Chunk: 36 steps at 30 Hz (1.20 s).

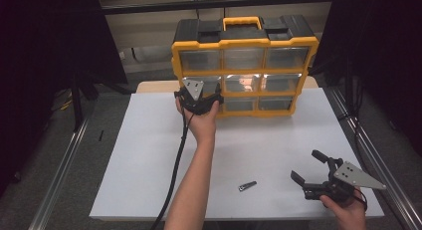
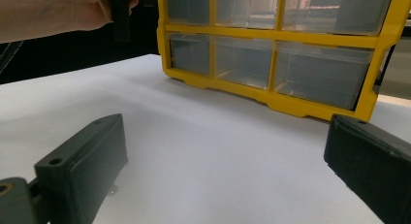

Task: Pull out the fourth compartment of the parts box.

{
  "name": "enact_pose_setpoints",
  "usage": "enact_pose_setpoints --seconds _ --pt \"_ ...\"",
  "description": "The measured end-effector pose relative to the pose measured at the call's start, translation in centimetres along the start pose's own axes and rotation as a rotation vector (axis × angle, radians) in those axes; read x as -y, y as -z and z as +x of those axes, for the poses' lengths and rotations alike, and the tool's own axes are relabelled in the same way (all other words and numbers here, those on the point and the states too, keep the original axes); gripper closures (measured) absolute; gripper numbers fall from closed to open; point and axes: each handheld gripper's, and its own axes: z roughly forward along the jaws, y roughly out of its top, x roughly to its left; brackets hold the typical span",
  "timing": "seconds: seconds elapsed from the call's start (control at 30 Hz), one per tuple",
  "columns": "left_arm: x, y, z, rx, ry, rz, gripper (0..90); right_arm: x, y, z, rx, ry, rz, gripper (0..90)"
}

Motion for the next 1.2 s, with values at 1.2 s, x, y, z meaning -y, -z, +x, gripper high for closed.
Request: enact_pose_setpoints --seconds 1.2 --pt "-1.1 0.8 0.3 -0.069 -0.703 -0.01 14.8 0.1 0.0 -0.1 -0.002 -0.008 0.006 1.6"
